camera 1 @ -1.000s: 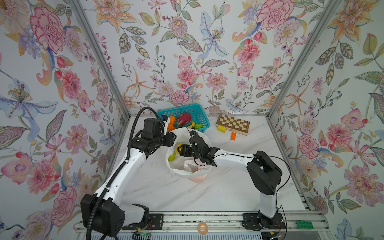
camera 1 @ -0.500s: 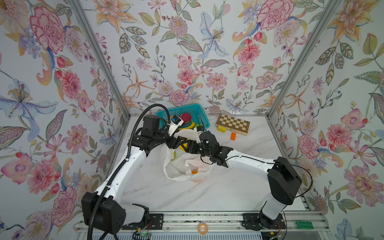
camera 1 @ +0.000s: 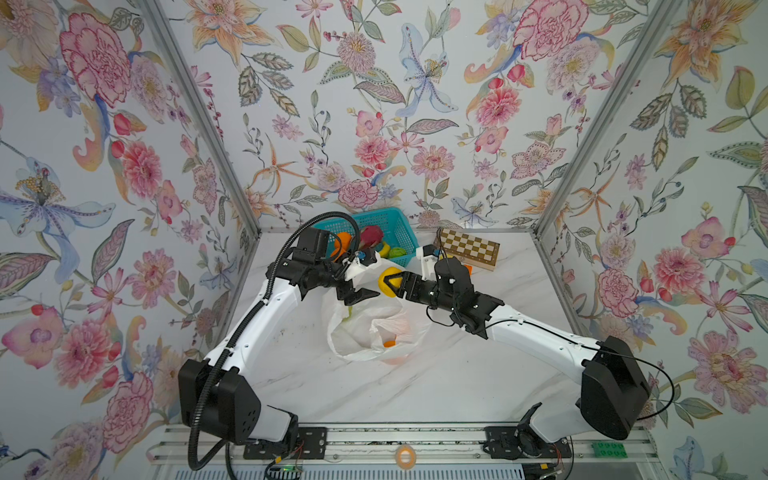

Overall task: Untie the knot of the plastic bag and take out the fruit
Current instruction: 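Lift the yellow pear out of the bag with the right gripper toward the left gripper, then grasp the yellow pear with the left gripper and open the right gripper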

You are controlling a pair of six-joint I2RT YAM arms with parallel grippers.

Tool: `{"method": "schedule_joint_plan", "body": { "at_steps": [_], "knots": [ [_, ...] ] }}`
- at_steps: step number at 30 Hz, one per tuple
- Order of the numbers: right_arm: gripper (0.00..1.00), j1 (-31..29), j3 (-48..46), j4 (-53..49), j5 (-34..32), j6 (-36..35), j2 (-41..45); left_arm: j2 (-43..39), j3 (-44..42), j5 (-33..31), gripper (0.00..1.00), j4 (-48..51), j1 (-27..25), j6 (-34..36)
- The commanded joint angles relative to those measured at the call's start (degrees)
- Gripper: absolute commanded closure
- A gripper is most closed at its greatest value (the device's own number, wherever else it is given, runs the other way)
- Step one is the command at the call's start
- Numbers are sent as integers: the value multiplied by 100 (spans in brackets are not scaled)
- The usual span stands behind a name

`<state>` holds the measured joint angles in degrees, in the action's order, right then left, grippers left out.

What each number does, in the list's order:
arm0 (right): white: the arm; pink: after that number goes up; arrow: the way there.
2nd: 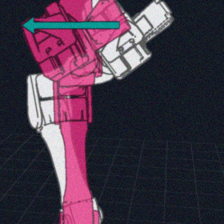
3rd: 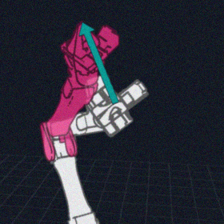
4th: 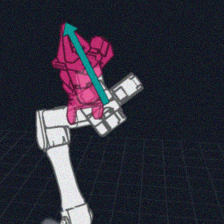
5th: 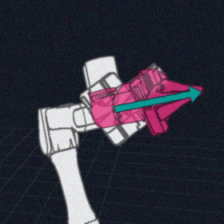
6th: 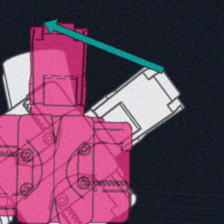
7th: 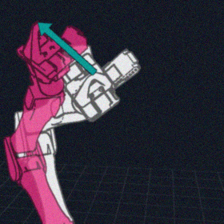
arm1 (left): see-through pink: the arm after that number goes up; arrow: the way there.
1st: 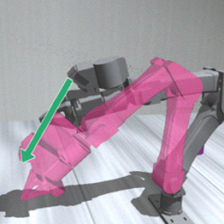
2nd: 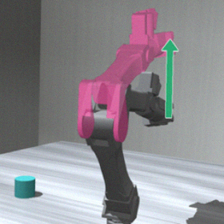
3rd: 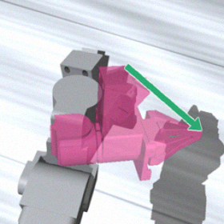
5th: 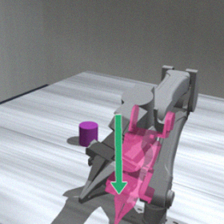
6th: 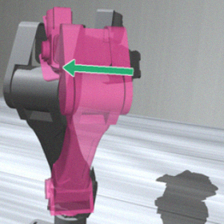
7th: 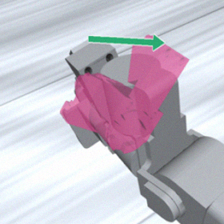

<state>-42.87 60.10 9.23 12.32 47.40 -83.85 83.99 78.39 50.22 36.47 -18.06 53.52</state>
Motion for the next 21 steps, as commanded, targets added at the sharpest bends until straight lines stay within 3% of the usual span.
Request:
{"method": "schedule_joint_plan", "body": {
  "at_steps": [1, 5, 13, 21],
  "knots": [
    [52, 29, -110, 68, 391, 57, 252, 241, 359, 109, 16, 170, -164, 611],
    [52, 121, -244, 424, 769, 386, 286, 477, 494, -214, 17, 9, -405, 821],
    [51, 126, -245, 469, 808, 332, 308, 959, 855, 251, 20, -275, -553, 733],
    [48, 151, -199, 596, 779, 369, 214, 1136, 932, 613, 35, -356, -628, 831]
  ]
}}
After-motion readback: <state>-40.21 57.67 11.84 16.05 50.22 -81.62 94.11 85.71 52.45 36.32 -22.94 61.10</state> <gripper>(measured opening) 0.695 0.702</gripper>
